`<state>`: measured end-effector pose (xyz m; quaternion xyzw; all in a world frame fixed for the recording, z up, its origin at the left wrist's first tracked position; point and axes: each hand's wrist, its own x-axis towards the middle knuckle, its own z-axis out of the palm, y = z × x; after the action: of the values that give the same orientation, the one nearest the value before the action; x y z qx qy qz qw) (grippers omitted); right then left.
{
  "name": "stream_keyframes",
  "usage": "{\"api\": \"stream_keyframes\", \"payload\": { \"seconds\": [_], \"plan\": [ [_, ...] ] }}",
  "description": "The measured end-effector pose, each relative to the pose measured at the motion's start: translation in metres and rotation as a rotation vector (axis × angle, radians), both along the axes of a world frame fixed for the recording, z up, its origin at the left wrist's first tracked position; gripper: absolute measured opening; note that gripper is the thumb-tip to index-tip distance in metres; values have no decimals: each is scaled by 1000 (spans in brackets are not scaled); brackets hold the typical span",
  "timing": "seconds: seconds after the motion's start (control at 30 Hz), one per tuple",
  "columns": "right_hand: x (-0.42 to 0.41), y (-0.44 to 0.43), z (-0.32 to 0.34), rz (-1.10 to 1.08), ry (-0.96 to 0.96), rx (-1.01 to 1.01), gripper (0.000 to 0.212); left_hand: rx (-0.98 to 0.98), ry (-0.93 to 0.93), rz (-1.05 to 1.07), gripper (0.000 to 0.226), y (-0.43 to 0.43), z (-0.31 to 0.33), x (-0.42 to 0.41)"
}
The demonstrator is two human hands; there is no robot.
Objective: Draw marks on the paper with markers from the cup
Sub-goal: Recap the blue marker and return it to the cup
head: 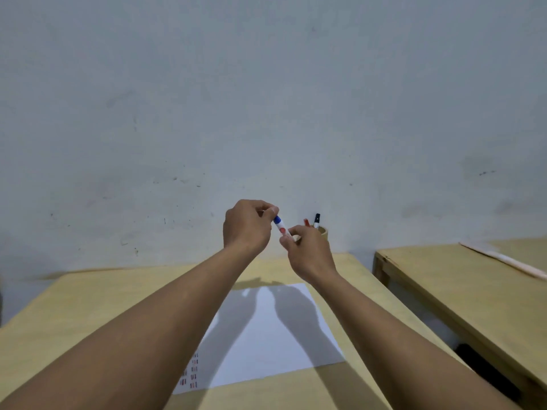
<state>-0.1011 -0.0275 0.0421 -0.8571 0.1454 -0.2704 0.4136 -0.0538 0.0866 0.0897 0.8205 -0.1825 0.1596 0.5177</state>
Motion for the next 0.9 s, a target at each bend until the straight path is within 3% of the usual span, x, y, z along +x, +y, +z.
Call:
{"api": "stream_keyframes", "payload": {
  "seconds": [0.1, 0.27, 0.4, 0.57, 0.67, 0.8, 0.9],
  "plan": [
    [10, -25, 5, -35, 0, -25, 24, -46, 23, 34, 41, -21, -7, 10],
    [26, -63, 19, -111, -46, -32, 32, 15, 158, 3, 32, -51, -49, 34],
    [43, -91, 33, -152, -141, 45, 5, 168, 228, -129, 67, -77, -81, 54],
    [70, -117, 34, -225, -181, 22, 17, 296, 260, -172, 91, -109, -96, 75],
    [81, -127, 28, -223, -135, 6, 15, 294, 268, -175, 89, -125, -100, 84],
    [93, -136, 16, -191, -10, -43, 6, 240, 259, -183, 66, -141, -107, 92],
    [93, -140, 8, -156, 99, -40, 17, 161, 262, -173, 49, -145, -114, 95]
  ]
}}
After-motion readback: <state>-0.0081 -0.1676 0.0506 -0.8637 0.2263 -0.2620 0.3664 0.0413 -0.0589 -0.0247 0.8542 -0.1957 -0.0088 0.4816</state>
